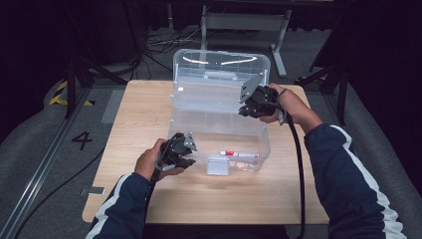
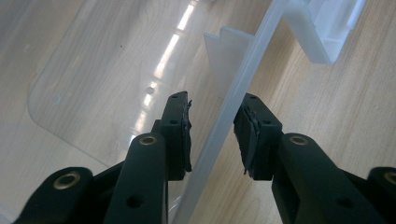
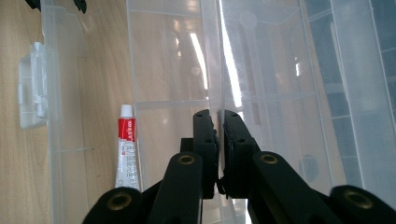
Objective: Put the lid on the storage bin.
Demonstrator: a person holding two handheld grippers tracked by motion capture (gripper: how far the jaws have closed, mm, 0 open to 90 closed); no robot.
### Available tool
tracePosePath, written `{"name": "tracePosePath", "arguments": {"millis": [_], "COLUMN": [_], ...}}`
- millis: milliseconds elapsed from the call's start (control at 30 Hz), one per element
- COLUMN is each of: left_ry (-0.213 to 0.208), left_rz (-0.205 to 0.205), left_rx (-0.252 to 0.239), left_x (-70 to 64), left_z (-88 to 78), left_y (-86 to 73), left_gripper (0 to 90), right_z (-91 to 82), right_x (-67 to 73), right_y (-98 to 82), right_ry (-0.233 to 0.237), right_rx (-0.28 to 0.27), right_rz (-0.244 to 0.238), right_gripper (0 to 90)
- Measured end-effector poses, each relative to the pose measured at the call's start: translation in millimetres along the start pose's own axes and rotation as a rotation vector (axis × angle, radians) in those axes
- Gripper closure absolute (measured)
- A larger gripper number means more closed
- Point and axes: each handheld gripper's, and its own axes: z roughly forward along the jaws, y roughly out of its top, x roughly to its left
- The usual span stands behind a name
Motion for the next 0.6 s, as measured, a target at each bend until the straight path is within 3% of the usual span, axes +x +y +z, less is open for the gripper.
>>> {"name": "tracePosePath", "arguments": {"millis": [300, 600], "left_ry": [0.004, 0.004], "left_rz": [-0.005, -0.003], "left_rx": [0.001, -0.003], "left_x": [-0.3, -0.4], "left_z": [0.1, 0.2], "left_y": [0.1, 0.0], "left_gripper": [66.0, 65.8], "right_z": [-1.6, -2.1], "right_x": [7.3, 17.4], "right_y": [-1.0, 1.9], "right_ry": [0.016, -0.010], "right_rx": [0.001, 0.033], "right_rz": [-0.018, -0.044], "right_gripper": [84.2, 83.8]}}
